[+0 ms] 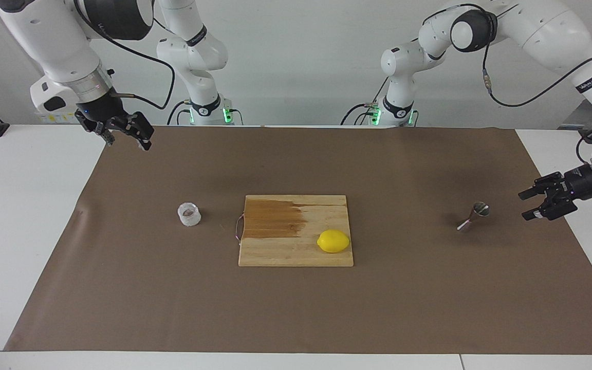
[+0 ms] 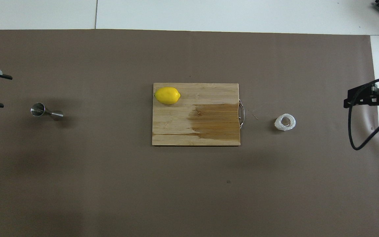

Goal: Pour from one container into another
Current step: 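Reach the left gripper to the silver jigger and grasp it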

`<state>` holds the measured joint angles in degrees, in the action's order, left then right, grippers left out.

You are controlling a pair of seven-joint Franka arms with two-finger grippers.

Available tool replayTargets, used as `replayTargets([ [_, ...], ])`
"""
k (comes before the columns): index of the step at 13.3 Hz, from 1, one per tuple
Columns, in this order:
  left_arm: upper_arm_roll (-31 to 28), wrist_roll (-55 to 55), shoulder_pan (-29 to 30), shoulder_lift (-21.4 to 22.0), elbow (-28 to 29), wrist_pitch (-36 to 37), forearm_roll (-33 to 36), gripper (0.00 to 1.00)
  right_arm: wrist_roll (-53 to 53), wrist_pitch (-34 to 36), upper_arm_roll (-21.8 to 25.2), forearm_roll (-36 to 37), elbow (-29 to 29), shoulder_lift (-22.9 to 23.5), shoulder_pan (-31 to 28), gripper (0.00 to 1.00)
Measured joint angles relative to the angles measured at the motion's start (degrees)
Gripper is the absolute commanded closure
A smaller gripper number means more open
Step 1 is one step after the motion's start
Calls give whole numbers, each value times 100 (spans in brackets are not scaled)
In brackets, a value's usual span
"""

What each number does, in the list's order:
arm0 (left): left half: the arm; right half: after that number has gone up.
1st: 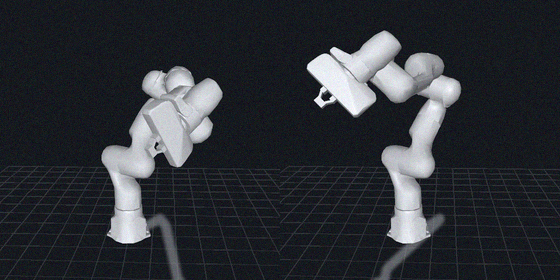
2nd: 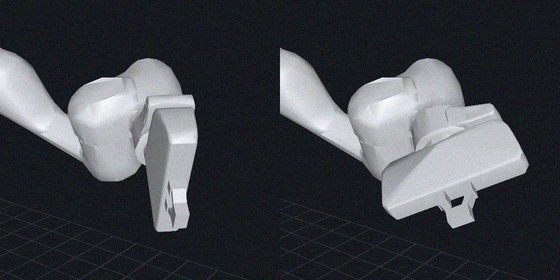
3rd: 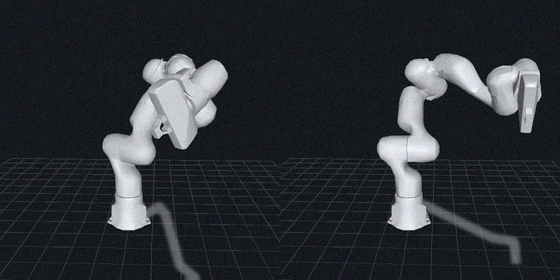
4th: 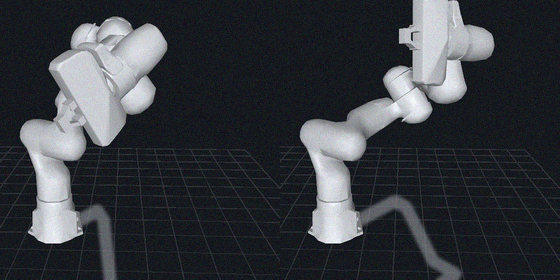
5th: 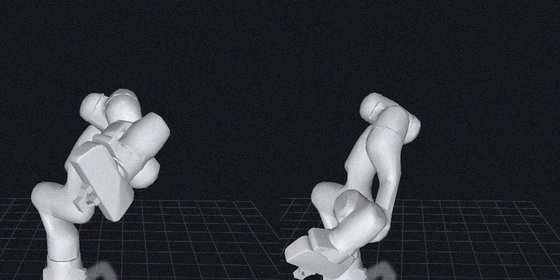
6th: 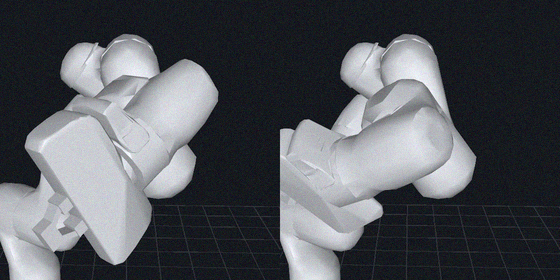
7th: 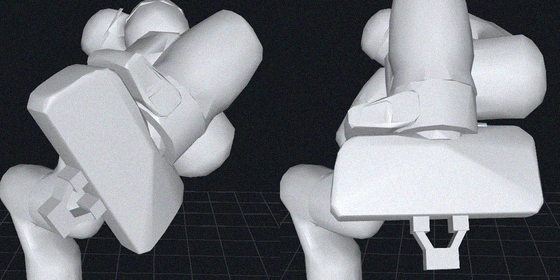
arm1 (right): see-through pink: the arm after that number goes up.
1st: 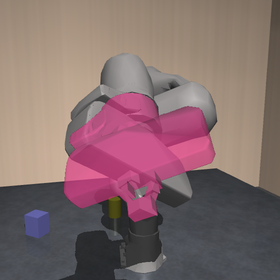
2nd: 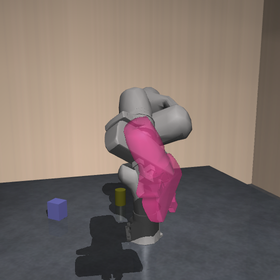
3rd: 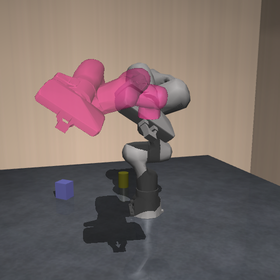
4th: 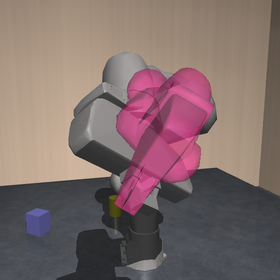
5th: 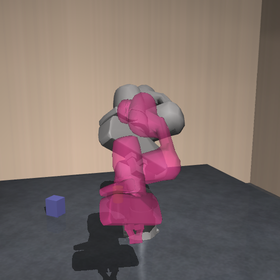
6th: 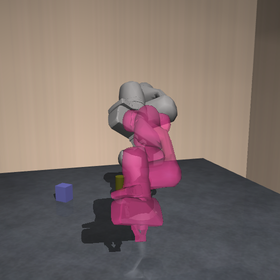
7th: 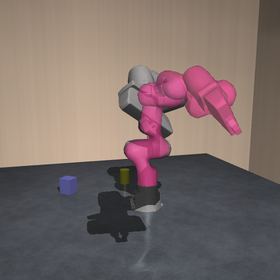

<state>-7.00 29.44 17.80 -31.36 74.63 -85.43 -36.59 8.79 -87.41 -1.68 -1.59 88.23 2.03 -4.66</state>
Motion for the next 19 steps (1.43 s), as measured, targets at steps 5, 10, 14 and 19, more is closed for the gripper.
replayTargets([
  [5,-2,569,215,-310,342,-25,-567,0,0,0,0,0,0,0,0,0],
  [10,0,733,480,-491,989,-147,-1068,0,0,0,0,0,0,0,0,0],
  [14,3,737,557,-451,1484,-317,-1367,0,0,0,0,0,0,0,0,0],
  [19,4,871,592,-273,1996,-613,-1717,0,0,0,0,0,0,0,0,0],
])
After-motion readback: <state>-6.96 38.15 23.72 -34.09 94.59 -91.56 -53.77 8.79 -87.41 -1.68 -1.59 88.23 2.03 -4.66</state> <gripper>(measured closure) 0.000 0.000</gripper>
